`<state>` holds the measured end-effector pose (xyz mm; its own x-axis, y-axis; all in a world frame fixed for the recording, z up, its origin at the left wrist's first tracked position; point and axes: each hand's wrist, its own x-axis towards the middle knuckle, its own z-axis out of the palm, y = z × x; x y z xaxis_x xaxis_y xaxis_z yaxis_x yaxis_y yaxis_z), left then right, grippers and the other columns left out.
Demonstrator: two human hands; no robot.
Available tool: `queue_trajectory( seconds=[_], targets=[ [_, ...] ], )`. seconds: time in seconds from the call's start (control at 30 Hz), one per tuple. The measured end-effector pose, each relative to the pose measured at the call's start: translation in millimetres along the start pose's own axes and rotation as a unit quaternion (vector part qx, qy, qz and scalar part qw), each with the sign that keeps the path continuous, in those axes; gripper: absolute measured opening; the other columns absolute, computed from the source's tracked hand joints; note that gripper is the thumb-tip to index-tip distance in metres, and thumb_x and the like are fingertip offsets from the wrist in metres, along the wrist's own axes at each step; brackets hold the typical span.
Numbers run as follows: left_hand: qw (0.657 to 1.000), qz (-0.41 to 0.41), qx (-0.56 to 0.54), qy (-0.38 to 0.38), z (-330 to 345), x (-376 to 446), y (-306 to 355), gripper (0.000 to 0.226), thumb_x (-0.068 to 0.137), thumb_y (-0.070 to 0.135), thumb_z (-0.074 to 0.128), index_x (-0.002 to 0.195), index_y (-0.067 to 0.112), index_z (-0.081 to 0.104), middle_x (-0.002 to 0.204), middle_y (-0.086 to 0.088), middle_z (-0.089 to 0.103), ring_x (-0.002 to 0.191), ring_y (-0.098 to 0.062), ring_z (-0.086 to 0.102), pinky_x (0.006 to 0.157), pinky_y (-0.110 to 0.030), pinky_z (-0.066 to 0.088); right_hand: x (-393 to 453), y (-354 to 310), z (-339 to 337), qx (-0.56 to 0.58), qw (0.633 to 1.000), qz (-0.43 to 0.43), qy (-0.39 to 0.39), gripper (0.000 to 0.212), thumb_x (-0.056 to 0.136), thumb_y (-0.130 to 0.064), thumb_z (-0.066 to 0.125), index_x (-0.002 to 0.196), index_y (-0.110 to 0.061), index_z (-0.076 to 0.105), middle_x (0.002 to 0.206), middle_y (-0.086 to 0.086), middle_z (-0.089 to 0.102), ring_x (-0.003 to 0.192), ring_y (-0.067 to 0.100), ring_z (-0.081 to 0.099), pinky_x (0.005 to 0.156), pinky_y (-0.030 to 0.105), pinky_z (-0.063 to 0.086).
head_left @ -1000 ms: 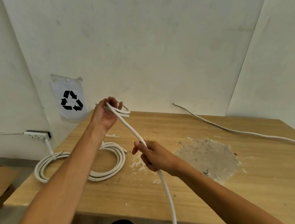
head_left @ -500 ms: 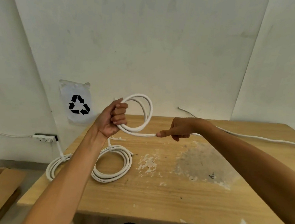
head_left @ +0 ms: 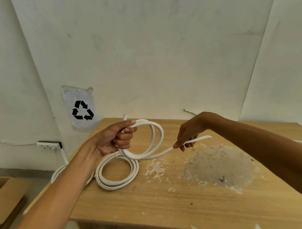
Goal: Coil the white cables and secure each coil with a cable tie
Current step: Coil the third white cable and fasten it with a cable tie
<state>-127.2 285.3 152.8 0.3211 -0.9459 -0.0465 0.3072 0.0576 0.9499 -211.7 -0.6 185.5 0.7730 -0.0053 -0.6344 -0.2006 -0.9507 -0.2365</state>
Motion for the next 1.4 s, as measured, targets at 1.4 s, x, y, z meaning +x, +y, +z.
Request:
queue_trajectory(
  seconds=[1.4],
  targets=[
    [0.897,0.06,0.143,0.413,52,112,-126,0.043,0.105,0.033,0.043,0.072,0.01,0.059,0.053,0.002,0.06,0.05,-0.014,0.052,0.059,-0.03,0.041,-26,-20,79,0.307,0.921,-0.058,0.232,0.031,0.107,-0.024,0.035,0.122,-0.008,0.057,0.086,0.007,0.069,0.062,0.016,0.059,0.053,0.025,0.045]
  ],
)
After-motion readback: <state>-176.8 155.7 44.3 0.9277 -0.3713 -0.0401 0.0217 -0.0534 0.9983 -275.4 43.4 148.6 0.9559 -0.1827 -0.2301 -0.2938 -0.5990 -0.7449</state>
